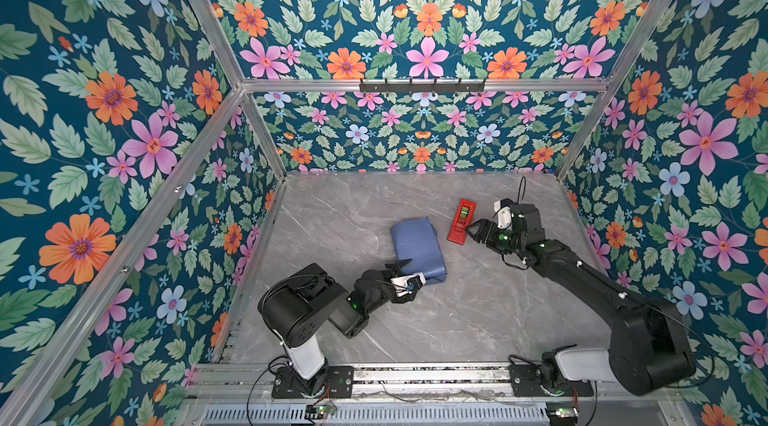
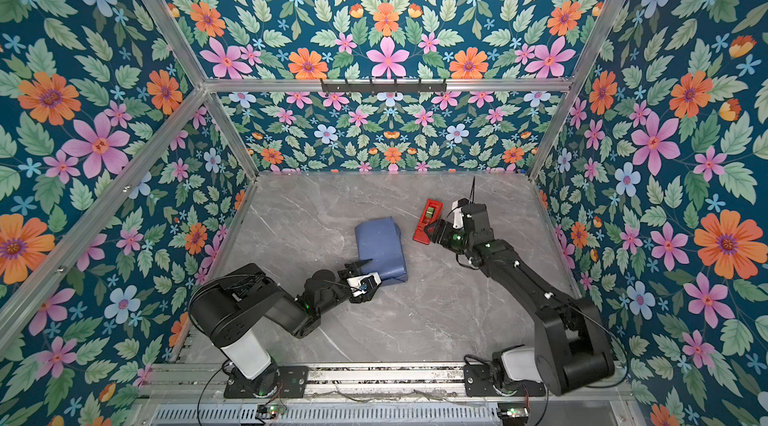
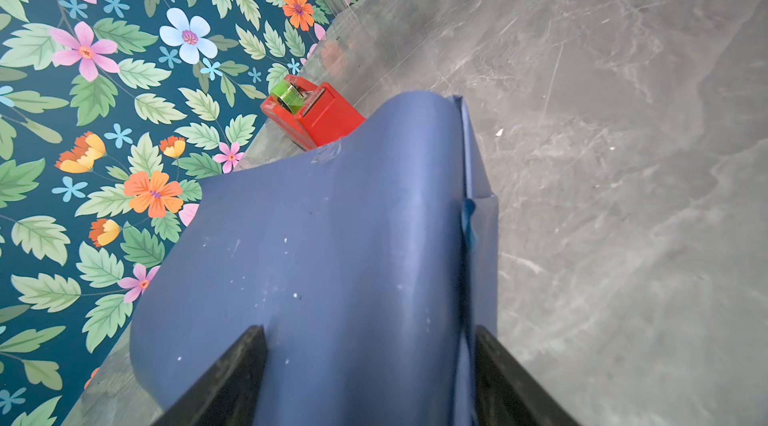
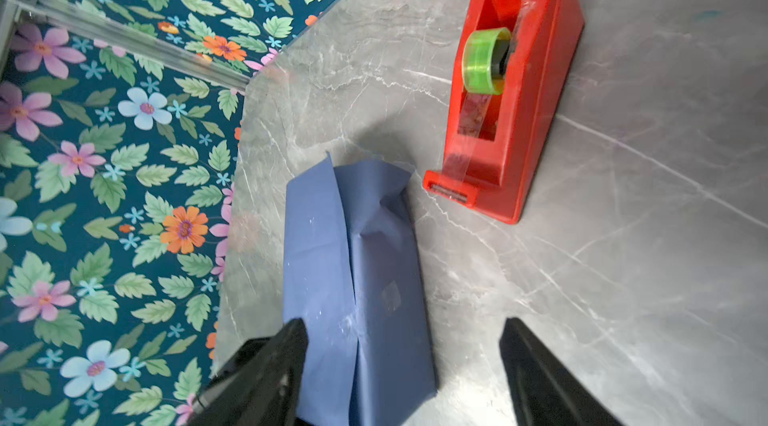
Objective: Wrap the gift box in paper
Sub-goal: 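Move the right gripper to the red tape dispenser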
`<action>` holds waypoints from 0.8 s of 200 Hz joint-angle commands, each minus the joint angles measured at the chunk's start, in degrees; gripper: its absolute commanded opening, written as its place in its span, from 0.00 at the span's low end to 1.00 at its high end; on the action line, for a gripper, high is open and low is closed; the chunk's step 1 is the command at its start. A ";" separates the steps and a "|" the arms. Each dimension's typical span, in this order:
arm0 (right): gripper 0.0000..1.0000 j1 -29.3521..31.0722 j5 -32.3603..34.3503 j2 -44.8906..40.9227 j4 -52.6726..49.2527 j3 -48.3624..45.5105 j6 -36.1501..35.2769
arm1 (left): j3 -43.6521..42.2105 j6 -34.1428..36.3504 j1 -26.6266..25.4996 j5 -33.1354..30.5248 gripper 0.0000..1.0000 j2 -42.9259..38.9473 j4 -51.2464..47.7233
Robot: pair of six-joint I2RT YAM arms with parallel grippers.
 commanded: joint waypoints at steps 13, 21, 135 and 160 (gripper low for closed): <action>0.71 -0.47 -3.97 6.98 -1.64 5.55 2.62 | 0.50 -0.61 0.19 -0.20 0.76 -0.19 -1.71; 0.70 -0.49 -4.14 8.20 -1.73 6.21 2.65 | 0.75 -0.57 0.07 -0.18 0.76 -0.27 -2.39; 0.62 -2.31 -6.23 17.85 -5.03 13.88 0.50 | 1.16 -1.44 0.05 -0.37 0.75 0.25 -3.25; 0.56 -2.33 -7.54 20.36 -4.01 15.58 1.43 | 1.04 -1.43 0.05 -0.28 0.75 0.16 -3.01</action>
